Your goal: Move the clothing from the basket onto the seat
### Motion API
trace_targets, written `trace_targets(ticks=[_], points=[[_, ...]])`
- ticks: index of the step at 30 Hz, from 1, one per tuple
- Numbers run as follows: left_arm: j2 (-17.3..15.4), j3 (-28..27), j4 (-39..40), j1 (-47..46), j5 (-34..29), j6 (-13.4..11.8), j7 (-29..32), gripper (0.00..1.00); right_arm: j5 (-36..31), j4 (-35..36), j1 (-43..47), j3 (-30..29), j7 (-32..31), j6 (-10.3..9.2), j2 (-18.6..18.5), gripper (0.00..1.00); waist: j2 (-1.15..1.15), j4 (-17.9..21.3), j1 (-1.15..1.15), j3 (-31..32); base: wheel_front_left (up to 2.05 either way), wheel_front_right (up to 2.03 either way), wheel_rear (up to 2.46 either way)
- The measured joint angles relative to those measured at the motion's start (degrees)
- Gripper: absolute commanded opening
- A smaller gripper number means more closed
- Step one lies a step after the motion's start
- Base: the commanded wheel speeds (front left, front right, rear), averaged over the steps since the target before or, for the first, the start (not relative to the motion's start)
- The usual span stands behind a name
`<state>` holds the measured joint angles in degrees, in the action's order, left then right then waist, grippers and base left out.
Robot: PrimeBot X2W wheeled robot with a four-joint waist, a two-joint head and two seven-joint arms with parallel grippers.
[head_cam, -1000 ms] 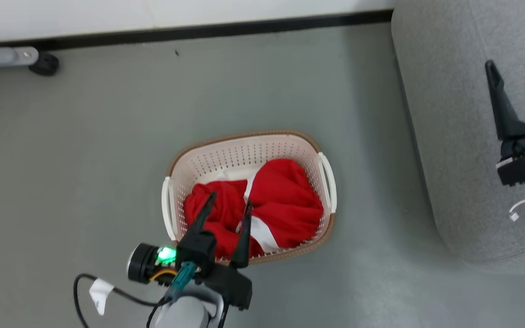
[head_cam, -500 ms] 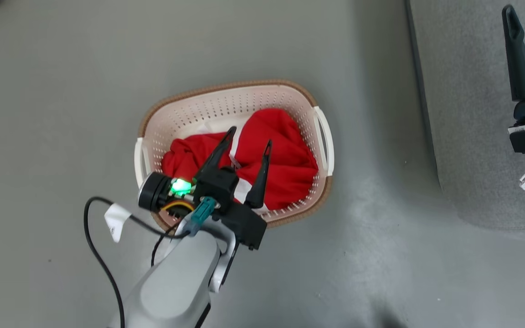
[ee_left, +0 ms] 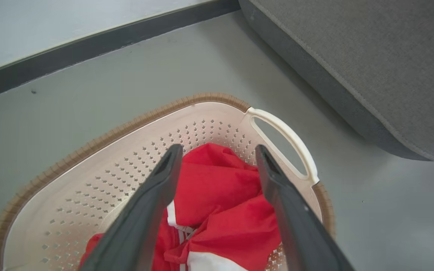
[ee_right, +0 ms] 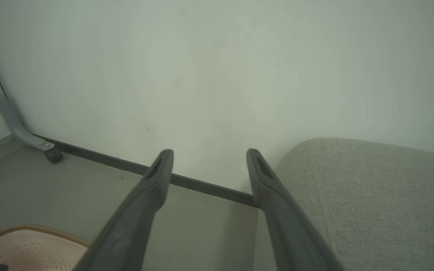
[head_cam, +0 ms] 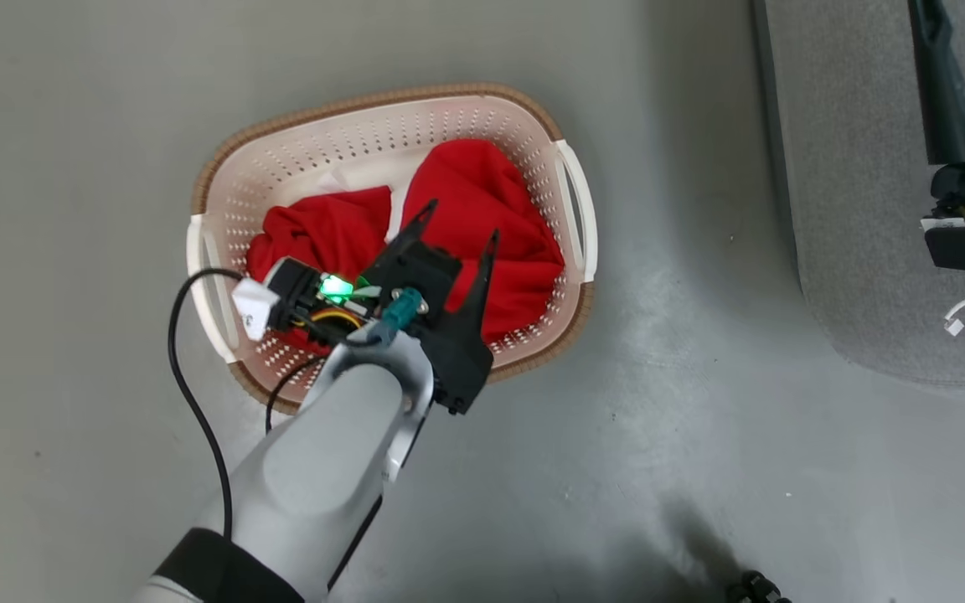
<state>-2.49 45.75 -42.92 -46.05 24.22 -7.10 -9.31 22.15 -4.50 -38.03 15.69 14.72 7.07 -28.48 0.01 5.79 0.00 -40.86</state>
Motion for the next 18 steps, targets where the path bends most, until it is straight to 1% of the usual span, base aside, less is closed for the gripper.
trace_targets(ticks=[7,10,18], points=[[0.0,-0.4,-4.2,-3.8,3.1,0.0,4.1,1.00,0.6,4.4,-0.4,0.9,0.0,0.01,-1.2,1.00,0.00,1.5,0.00,-3.3,0.00,0.00,0.00],[0.0,-0.5,-6.5,-5.2,3.4,0.0,5.6,1.00,0.7,6.5,-1.5,1.2,0.0,0.01,-1.6,1.00,-0.01,2.1,0.00,-5.0,0.00,0.00,0.00],[0.0,2.2,-10.4,-7.7,3.5,0.0,10.2,1.00,1.2,10.3,-3.8,1.8,0.0,0.01,-2.1,1.00,0.00,3.5,0.00,-9.5,0.00,0.00,0.00]])
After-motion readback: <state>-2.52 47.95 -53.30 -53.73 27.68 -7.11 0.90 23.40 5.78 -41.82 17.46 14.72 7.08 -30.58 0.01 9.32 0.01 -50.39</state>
